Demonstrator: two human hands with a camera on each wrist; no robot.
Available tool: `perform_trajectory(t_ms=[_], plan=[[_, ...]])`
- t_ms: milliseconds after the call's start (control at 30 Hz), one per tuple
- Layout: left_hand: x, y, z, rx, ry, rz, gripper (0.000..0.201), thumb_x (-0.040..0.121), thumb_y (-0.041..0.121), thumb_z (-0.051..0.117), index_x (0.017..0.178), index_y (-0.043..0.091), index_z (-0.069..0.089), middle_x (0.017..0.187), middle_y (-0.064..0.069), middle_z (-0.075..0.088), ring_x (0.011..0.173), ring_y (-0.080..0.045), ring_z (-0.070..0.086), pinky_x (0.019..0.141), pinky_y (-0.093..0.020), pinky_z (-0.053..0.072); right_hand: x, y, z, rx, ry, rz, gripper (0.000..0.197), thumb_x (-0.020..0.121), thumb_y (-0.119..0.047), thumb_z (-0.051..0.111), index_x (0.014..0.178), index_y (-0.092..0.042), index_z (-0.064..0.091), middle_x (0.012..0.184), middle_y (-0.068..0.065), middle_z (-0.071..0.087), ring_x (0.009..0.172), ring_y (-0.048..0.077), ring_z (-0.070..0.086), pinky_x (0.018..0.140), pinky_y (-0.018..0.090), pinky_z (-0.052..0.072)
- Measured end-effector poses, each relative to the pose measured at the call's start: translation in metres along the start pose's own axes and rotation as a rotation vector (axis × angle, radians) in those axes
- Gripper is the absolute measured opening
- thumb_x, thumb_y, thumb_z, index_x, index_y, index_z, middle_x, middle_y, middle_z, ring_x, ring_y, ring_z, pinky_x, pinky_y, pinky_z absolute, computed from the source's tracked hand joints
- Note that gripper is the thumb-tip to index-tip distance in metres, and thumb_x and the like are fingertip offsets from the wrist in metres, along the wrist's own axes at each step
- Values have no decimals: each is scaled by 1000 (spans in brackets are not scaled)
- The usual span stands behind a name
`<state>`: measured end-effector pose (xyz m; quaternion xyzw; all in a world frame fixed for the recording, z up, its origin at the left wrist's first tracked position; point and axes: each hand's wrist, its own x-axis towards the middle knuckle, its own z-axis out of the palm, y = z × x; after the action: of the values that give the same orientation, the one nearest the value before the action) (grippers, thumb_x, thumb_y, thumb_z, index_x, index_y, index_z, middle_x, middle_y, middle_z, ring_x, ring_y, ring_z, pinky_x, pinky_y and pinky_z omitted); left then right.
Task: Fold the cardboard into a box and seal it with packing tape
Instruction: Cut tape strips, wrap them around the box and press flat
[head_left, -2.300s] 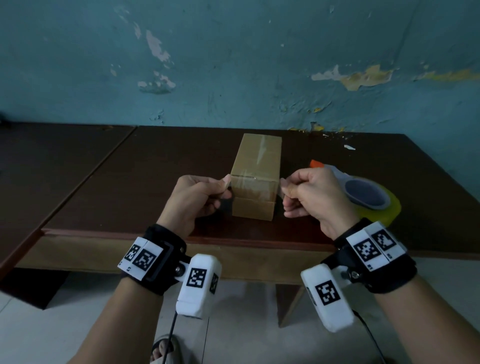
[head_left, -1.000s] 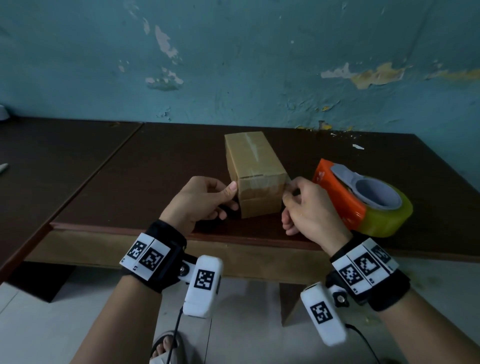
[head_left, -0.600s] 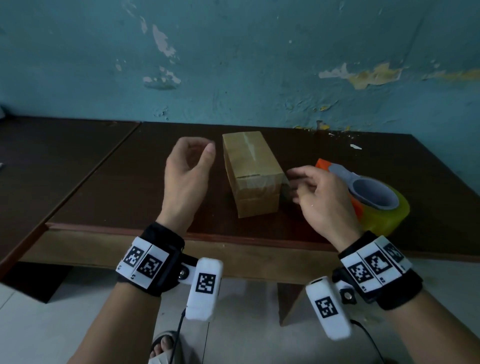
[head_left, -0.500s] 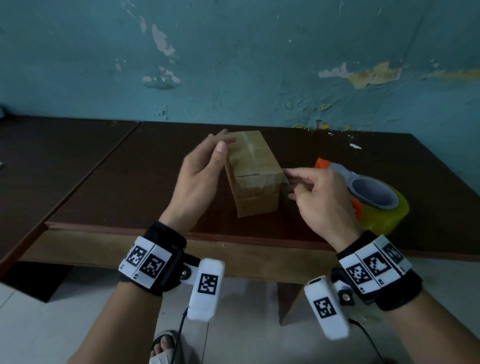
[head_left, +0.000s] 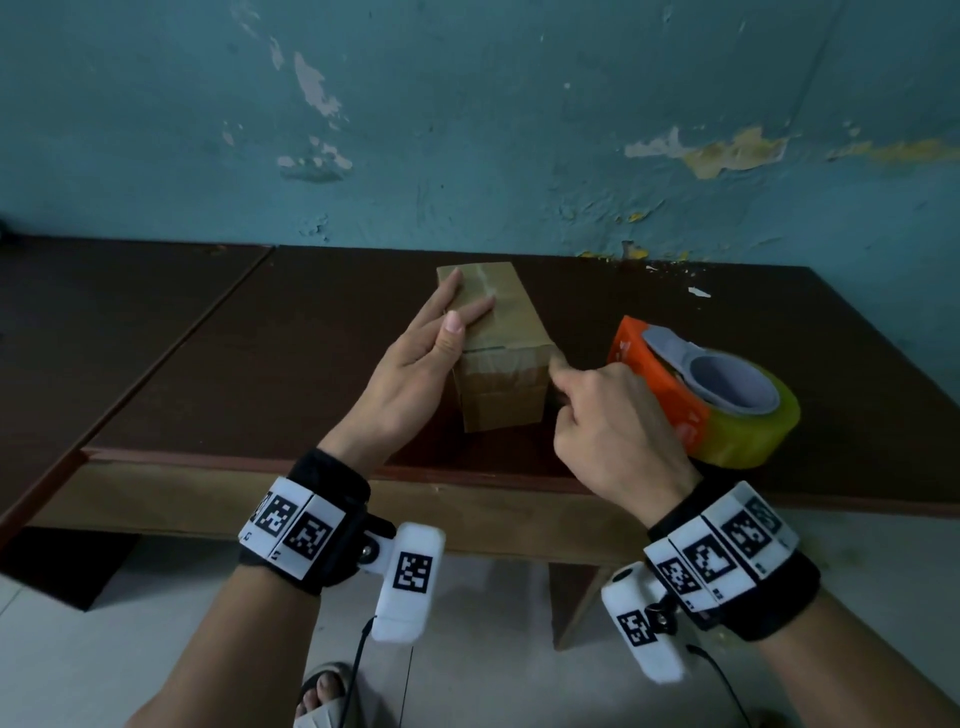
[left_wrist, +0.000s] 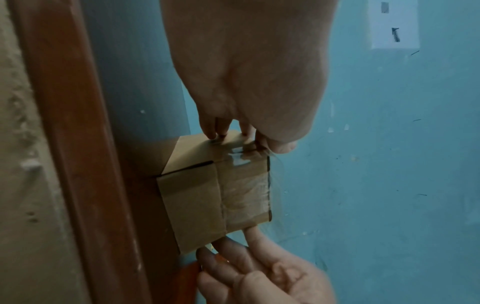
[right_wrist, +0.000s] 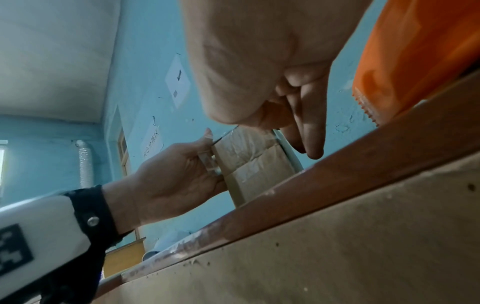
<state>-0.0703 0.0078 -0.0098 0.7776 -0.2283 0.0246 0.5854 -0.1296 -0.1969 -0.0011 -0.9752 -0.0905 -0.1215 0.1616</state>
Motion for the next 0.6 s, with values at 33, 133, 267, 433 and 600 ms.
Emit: perform_trajectory(t_ms=[33, 133, 267, 433, 600], plan=[[0, 1, 0, 1, 6, -4, 55, 105, 53, 32, 148, 31, 59, 170, 26, 23, 155, 4, 21, 105, 4, 27, -1, 0, -1, 9, -9, 0, 53, 100, -6, 51, 152, -16, 50, 77, 2, 69, 57, 10, 64, 52, 28, 59], [-1, 4, 0, 12, 10, -4, 55, 105, 54, 31, 145, 32, 62, 169, 26, 26, 154, 4, 23, 102, 6, 27, 1, 7, -1, 127, -26, 30, 47, 100, -5, 53, 143, -22, 61, 77, -3, 71, 52, 9, 63, 46, 22, 54], [-1, 5, -1, 7, -18, -4, 54, 104, 53, 34, 144, 32, 64, 167, 27, 29, 152, 6, 27, 106, 0, 30, 8, 19, -6, 341, 199, 54, 38, 105, -10, 51, 139, -18, 66, 88, 0, 77, 61, 10, 68, 54, 24, 58], [-1, 10, -4, 17, -12, 24, 45, 100, 49, 53, 136, 28, 71, 159, 21, 45, 145, 3, 41, 109, -21, 47, 13, 22, -13, 706, 288, -31, 37, 110, -22, 51, 144, -13, 60, 135, -9, 64, 126, 3, 64, 105, 30, 55], [-3, 9, -1, 65, -16, 116, 35, 101, 34, 64, 134, 23, 73, 156, 11, 51, 140, 3, 49, 107, -27, 53, 13, 15, -14, 620, 226, -191, 35, 104, -17, 63, 139, -12, 65, 146, 3, 61, 139, 4, 53, 114, 22, 45]])
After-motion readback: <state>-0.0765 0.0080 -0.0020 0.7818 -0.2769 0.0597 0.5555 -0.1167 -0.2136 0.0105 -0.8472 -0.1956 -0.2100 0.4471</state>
